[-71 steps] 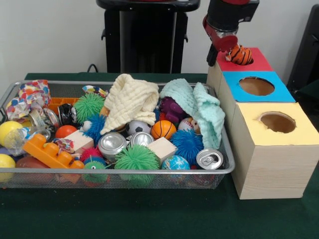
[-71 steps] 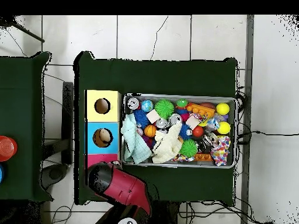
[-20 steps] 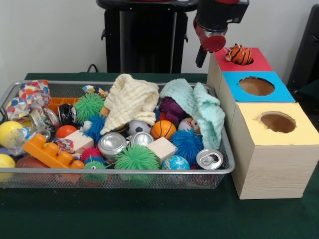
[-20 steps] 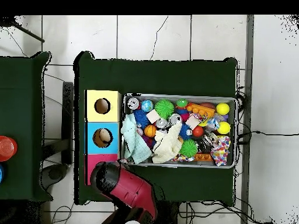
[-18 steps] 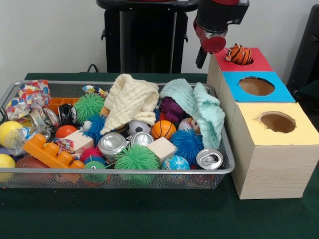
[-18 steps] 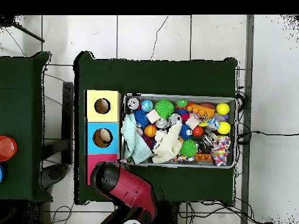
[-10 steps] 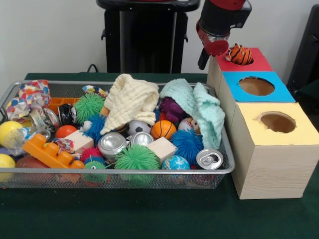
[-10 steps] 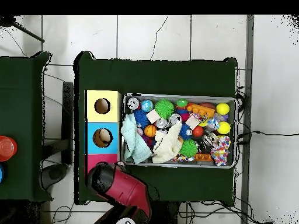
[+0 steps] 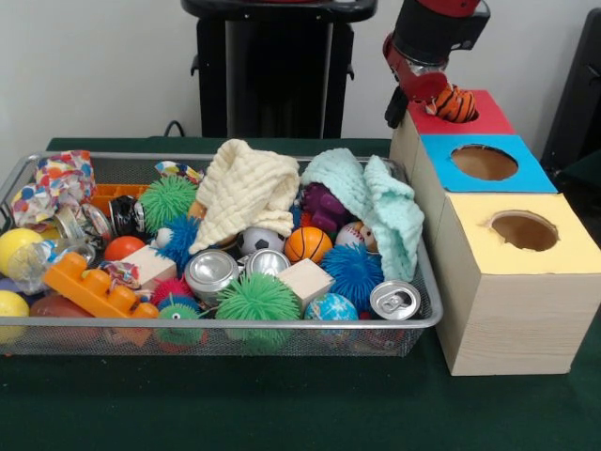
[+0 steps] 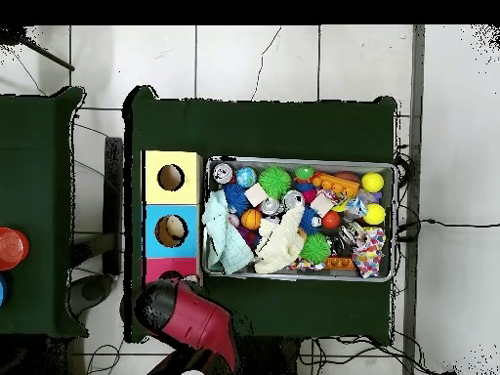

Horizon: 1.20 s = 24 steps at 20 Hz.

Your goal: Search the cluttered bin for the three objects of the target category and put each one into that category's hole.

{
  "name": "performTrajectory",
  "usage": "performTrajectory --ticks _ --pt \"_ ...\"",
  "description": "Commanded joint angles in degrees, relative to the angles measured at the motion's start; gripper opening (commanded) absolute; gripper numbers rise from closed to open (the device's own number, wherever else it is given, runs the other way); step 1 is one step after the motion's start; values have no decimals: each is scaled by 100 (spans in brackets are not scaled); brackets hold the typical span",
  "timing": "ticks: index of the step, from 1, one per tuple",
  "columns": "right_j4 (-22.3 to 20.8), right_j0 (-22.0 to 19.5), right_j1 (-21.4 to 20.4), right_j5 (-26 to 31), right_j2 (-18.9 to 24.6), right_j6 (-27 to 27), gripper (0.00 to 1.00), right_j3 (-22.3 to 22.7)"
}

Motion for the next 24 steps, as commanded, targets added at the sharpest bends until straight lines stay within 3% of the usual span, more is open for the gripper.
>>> performTrajectory --ticks 1,5,8,11,18,24 --pt "158 -104 -28 536 142 1314 0 -272" --pt "-191 -673 -153 117 287 336 0 -112" --pt "-752 -824 -26 -120 26 -203 0 -346" --pt "-845 -940 -174 -79 122 -114 0 -267" --pt "-898 -644 -658 777 0 649 0 -229" --pt "-795 -316 -780 1188 -91 1111 0 -251"
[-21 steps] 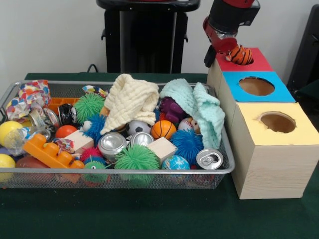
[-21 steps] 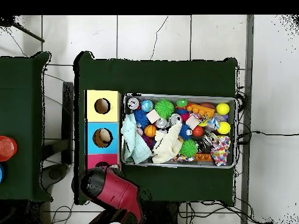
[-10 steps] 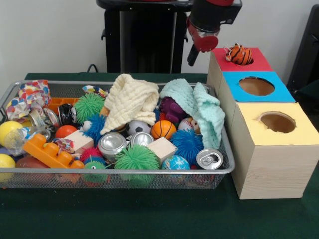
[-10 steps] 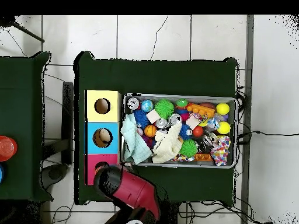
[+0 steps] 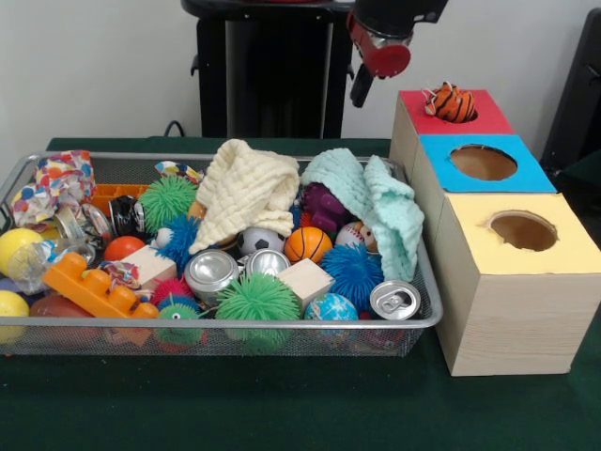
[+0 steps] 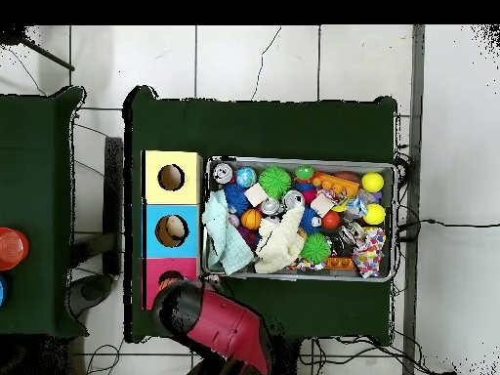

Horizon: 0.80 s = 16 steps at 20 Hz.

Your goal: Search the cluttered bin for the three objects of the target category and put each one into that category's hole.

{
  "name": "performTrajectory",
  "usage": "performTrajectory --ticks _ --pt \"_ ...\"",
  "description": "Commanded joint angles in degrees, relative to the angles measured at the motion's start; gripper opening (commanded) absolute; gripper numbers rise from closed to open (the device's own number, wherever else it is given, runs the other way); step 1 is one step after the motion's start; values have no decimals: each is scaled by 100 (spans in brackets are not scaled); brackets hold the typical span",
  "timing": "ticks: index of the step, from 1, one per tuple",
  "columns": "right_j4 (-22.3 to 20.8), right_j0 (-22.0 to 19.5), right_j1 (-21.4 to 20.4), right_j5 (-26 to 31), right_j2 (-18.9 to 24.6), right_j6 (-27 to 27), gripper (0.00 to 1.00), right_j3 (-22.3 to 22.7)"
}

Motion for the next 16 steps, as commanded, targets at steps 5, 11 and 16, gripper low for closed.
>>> performTrajectory --ticks 5,11,16 --pt "35 300 -305 1158 99 1189 0 -287" --pt "220 349 -383 1338 118 1390 0 -260" --pt "286 511 -281 1466 55 1658 0 -390"
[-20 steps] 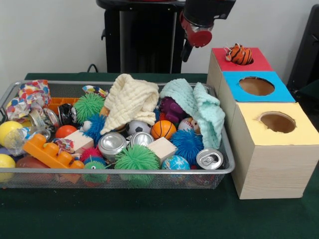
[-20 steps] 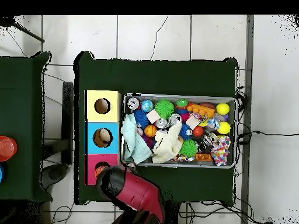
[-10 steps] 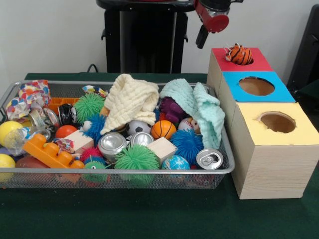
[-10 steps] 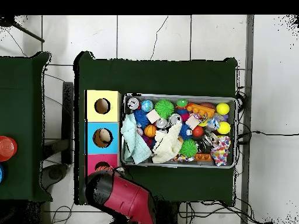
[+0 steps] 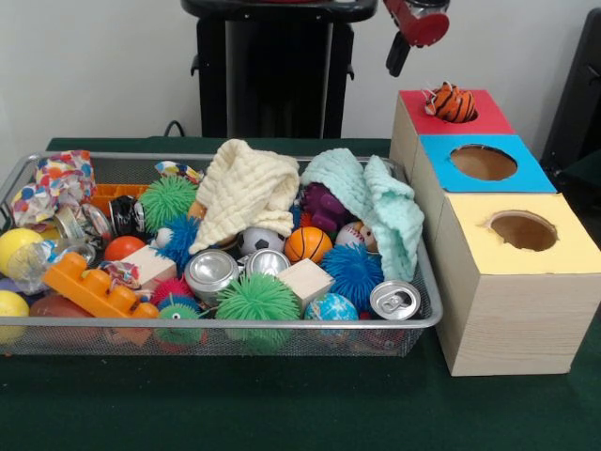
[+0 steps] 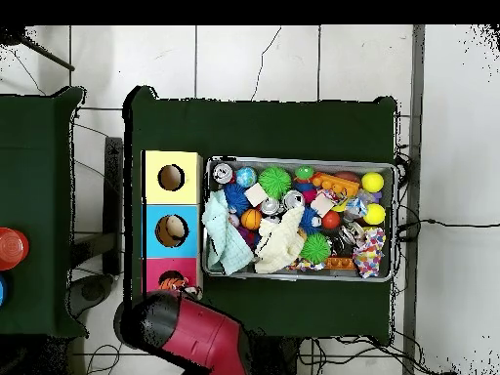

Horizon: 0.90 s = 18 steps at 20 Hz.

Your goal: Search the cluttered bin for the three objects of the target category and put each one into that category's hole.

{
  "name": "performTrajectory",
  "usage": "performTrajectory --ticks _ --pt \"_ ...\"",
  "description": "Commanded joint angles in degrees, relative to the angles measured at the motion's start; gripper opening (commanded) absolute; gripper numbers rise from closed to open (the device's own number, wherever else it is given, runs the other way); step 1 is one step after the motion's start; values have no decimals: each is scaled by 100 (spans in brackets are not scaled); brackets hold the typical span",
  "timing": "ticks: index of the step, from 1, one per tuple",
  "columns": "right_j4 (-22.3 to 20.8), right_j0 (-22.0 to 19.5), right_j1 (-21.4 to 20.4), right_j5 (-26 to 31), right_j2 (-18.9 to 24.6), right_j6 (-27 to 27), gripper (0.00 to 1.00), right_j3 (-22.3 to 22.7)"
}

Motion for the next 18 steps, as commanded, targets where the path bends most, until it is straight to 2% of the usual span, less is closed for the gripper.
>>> performTrajectory --ticks 1,7,15,18 --pt "305 46 96 540 180 1671 0 -379" --pt "852 -69 255 -233 615 1713 0 -20" --pt "1492 103 410 -470 725 1875 0 118" --pt "1607 191 471 -502 688 1853 0 103"
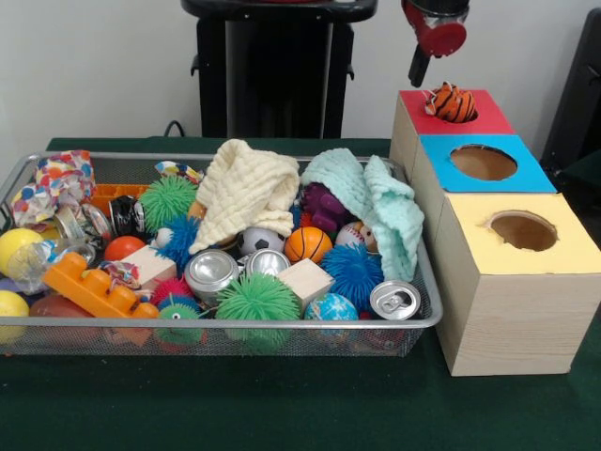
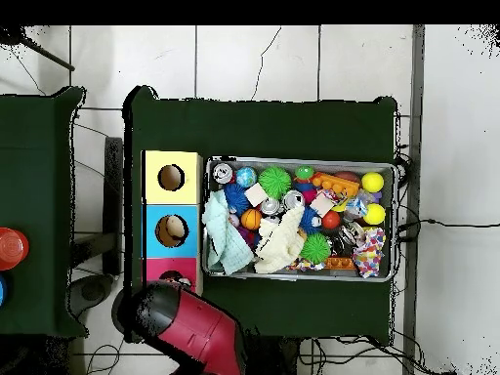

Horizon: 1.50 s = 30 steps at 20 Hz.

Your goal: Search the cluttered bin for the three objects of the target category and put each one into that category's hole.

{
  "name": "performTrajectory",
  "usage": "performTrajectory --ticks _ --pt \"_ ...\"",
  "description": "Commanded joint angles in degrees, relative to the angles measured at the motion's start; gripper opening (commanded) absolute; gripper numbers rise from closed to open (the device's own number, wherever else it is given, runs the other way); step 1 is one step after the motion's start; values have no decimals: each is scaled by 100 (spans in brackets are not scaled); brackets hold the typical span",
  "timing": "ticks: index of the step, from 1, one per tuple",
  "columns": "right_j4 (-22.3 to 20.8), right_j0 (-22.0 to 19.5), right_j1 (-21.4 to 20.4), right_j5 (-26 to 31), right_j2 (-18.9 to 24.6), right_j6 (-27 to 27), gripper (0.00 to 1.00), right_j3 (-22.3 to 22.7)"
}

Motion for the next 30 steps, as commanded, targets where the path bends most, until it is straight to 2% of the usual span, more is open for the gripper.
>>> performTrajectory --ticks 1,16,21,25,29,30 --pt "630 92 274 -542 638 1801 0 137" --pt "1188 292 468 -779 730 1676 0 222" --pt "1520 93 497 -1269 1094 1310 0 467" --pt "1575 111 563 -1317 1126 1312 0 460" --pt "1818 -243 562 -2039 1631 859 0 722" --pt "1753 -304 602 -2127 1662 773 0 734"
